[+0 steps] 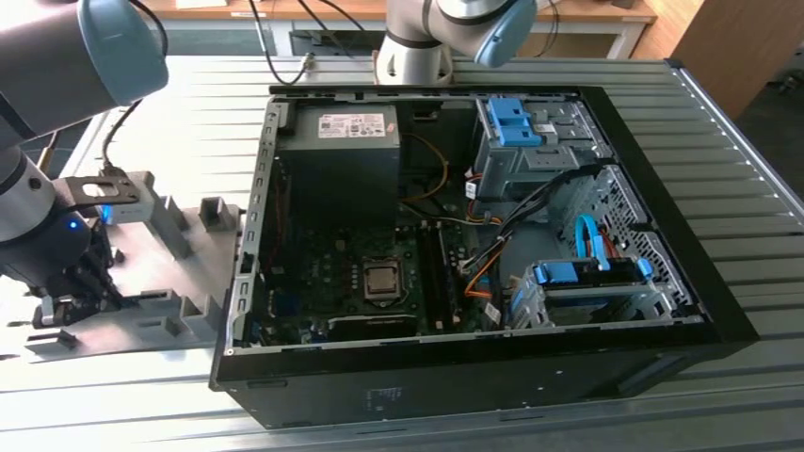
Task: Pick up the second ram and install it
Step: 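Pick up the second ram and move it above second insertion slot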
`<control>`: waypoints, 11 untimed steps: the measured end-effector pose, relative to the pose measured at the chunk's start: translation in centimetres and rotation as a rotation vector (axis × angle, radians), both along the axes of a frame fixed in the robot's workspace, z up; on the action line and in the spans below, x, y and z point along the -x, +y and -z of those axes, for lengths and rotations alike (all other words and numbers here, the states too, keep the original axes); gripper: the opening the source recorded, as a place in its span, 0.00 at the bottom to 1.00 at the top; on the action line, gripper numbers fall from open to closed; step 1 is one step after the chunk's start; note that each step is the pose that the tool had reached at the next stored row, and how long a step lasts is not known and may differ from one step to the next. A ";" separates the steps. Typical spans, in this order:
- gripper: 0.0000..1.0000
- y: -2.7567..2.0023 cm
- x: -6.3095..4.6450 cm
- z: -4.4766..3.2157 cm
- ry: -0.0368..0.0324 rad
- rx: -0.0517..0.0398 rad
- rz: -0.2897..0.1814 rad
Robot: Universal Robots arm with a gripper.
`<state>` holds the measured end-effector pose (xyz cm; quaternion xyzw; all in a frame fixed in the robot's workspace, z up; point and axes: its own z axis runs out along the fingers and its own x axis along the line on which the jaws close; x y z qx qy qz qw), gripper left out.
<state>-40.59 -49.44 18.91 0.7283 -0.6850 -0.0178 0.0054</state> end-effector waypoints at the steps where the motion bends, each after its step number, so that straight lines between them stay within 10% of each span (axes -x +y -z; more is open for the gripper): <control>1: 0.14 0.00 0.0 0.00 0.0001 -0.0003 0.000; 11: 0.14 0.00 0.0 -0.03 -0.0001 -0.0014 0.000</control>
